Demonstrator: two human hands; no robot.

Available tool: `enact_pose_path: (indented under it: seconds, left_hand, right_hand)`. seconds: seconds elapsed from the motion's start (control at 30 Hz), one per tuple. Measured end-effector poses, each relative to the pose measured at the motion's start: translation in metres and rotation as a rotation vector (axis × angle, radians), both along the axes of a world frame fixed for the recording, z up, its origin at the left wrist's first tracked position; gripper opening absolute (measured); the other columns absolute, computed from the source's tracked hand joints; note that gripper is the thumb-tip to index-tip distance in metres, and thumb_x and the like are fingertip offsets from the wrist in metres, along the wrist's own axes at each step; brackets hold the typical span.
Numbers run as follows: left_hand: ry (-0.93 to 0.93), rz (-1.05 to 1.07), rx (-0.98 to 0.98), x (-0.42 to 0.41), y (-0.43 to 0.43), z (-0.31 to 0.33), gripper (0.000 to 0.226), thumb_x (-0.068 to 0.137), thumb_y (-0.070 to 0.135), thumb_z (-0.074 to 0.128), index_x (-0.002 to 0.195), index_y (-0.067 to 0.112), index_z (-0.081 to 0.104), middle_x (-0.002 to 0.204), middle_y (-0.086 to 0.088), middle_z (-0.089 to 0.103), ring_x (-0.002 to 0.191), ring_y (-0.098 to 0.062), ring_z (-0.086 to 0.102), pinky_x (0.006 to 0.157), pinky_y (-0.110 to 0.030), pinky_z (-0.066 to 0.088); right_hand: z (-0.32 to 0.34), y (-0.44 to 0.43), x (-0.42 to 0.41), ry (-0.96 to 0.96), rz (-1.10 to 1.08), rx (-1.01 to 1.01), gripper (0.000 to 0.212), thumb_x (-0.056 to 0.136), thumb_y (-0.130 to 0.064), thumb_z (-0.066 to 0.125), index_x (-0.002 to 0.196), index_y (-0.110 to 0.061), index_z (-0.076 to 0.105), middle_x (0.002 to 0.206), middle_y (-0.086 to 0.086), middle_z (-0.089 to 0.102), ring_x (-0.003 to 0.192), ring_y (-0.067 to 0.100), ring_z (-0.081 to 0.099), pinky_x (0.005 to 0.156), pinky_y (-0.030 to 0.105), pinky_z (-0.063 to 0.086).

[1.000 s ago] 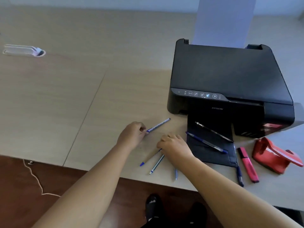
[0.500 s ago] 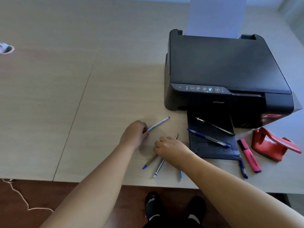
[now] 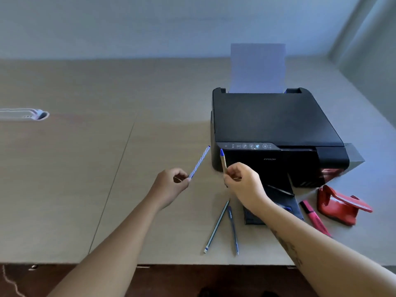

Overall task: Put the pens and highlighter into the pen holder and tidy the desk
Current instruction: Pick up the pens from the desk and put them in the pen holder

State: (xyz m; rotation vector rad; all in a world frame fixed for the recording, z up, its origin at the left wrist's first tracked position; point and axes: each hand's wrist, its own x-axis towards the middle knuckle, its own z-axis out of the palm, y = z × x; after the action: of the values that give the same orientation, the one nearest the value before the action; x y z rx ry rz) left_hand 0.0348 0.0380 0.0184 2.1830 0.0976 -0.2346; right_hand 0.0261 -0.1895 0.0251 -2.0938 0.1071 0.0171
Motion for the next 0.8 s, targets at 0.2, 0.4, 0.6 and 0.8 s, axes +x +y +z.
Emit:
enact_pose_path:
  seconds: [0.2, 0.4, 0.6, 0.8]
  left_hand:
    - [-0.075, -0.083, -0.165, 0.03, -0.067, 0.053, 0.007, 0.082, 0.025, 0.072, 0.082, 0.019, 0.071, 0.074, -0.01, 0.075, 0.064, -0.011, 0.064, 0.064, -0.027, 0.048]
    - [-0.143, -0.217, -0.215, 0.063, -0.172, 0.086, 0.006, 0.081, 0.023, 0.074, 0.078, 0.019, 0.071, 0.066, 0.003, 0.07, 0.063, -0.013, 0.064, 0.068, -0.032, 0.054]
    - [-0.169, -0.344, -0.272, 0.084, -0.308, 0.105, 0.008, 0.084, 0.019, 0.073, 0.082, 0.011, 0.07, 0.063, 0.006, 0.067, 0.054, -0.003, 0.058, 0.057, -0.012, 0.048]
    - [-0.144, -0.307, -0.238, 0.098, -0.433, 0.093, 0.014, 0.08, 0.017, 0.071, 0.08, 0.011, 0.059, 0.076, -0.012, 0.069, 0.062, -0.016, 0.06, 0.06, -0.025, 0.048]
  right_hand:
    - [0.055, -0.064, 0.02, -0.018, -0.238, 0.16, 0.003, 0.086, -0.017, 0.066, 0.088, -0.019, 0.065, 0.078, -0.006, 0.068, 0.065, 0.004, 0.059, 0.056, 0.011, 0.043]
    - [0.09, -0.166, 0.027, -0.087, -0.442, 0.167, 0.004, 0.084, -0.02, 0.068, 0.086, -0.018, 0.066, 0.077, -0.003, 0.069, 0.065, 0.01, 0.059, 0.058, 0.019, 0.043]
    - [0.104, -0.292, 0.027, -0.117, -0.581, 0.212, 0.007, 0.081, -0.016, 0.068, 0.088, -0.014, 0.068, 0.086, 0.007, 0.074, 0.075, 0.018, 0.065, 0.067, 0.031, 0.051]
    - [0.088, -0.394, 0.051, -0.033, -0.534, 0.217, 0.008, 0.084, -0.014, 0.068, 0.091, -0.013, 0.064, 0.09, 0.008, 0.072, 0.079, 0.023, 0.065, 0.065, 0.025, 0.05]
